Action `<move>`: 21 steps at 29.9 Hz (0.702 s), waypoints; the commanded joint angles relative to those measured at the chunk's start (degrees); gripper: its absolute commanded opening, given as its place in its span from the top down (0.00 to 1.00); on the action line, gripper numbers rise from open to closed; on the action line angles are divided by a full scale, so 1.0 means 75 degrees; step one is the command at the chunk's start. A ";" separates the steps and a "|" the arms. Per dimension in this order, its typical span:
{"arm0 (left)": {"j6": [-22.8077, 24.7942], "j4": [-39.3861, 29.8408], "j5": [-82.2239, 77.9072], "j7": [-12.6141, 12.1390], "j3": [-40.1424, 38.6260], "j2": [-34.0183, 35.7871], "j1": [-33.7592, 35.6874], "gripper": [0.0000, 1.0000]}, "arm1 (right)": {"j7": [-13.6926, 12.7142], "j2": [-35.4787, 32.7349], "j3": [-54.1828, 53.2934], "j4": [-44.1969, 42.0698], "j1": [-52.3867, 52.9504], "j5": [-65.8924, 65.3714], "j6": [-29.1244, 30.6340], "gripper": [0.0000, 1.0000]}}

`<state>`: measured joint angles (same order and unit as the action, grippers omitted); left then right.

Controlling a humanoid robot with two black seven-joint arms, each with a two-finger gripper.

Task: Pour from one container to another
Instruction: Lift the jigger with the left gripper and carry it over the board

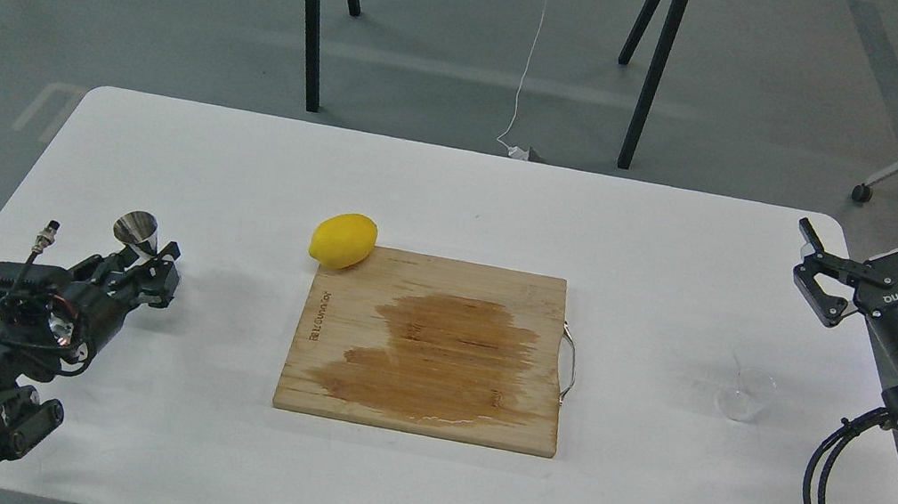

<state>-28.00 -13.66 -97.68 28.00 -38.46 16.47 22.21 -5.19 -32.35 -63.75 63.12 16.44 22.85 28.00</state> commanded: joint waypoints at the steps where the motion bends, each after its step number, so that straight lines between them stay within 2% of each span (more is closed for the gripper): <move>1: 0.0000 -0.0100 0.0075 0.0000 -0.0005 0.0043 0.0015 1.00 | 0.0000 0.0000 -0.0008 0.0009 0.0000 0.0000 0.0000 0.02; 4: 0.0000 -0.0345 0.0063 0.0000 -0.0005 0.0066 0.0109 1.00 | 0.0000 0.0000 -0.0008 0.0009 0.0000 0.0000 0.0000 0.02; 8: 0.0000 -0.1142 0.0051 0.0000 0.0007 0.0113 0.0366 1.00 | 0.0000 0.0000 -0.0008 0.0045 0.0000 0.0000 0.0000 0.02; 15: 0.0000 -0.2442 -0.0019 0.0000 0.0054 0.0300 0.1514 0.99 | 0.0000 0.0000 0.0003 0.0021 0.0000 0.0000 0.0000 0.02; 18: 0.0000 -0.3110 -0.0171 0.0000 0.0638 0.0301 0.2180 0.99 | 0.0000 0.0000 0.0003 -0.0014 -0.0023 -0.0012 0.0000 0.02; 21: 0.0000 -0.3393 -0.0452 0.0000 0.1376 0.0079 0.2827 0.99 | 0.0000 0.0000 0.0003 -0.0014 -0.0082 -0.0012 0.0000 0.02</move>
<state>-28.00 -37.09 -99.44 28.00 -32.52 18.48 39.59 -5.18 -32.34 -63.73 63.06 16.19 22.85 28.00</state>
